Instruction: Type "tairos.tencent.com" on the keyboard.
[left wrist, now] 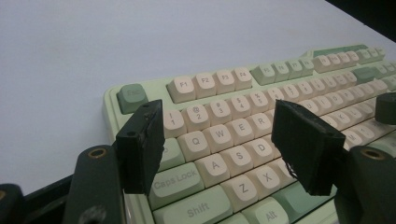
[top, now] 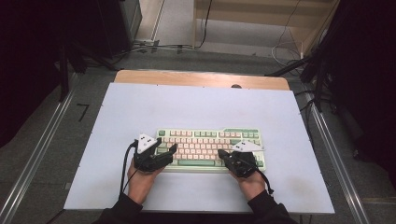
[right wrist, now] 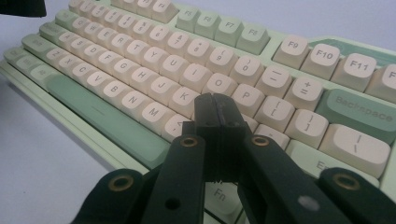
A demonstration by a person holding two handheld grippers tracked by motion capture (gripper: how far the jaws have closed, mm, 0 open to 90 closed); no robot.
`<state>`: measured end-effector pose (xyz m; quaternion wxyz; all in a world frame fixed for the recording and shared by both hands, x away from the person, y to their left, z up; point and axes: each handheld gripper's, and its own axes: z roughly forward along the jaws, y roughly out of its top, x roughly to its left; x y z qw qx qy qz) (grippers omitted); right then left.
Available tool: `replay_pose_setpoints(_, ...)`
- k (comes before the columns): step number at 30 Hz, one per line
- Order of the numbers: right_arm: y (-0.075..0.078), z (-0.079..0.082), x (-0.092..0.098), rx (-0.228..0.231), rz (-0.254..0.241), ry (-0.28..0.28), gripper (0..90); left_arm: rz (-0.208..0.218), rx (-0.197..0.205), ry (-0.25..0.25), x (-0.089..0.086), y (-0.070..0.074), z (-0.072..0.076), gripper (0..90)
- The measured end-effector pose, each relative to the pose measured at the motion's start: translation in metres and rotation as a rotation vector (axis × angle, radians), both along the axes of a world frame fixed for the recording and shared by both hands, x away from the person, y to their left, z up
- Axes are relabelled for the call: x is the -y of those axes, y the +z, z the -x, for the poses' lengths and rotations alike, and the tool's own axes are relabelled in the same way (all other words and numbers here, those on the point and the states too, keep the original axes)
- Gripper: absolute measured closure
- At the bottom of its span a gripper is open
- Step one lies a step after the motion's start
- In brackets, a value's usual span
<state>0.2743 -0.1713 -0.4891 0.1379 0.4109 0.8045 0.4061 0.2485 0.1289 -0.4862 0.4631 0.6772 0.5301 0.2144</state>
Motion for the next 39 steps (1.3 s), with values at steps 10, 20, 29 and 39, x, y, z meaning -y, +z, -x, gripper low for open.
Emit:
replay_pose_setpoints(10, -0.001, -0.001, -0.004, -0.019, 0.016, 0.017, 87.4, 0.002, 0.004, 0.010, -0.002, 0.000, 0.001, 35.1)
replay_pose_setpoints(20, -0.002, -0.001, -0.003, -0.015, 0.017, 0.016, 87.3, 0.000, 0.001, 0.008, -0.002, 0.000, 0.001, 35.1)
replay_pose_setpoints(29, -0.004, 0.000, -0.003, -0.015, 0.025, 0.017, 87.3, 0.002, 0.002, 0.005, -0.002, 0.000, 0.001, 35.2)
replay_pose_setpoints(39, 0.004, -0.003, 0.008, -0.003, -0.078, -0.016, 73.0, 0.000, 0.000, 0.003, -0.002, 0.000, 0.001, 35.2)
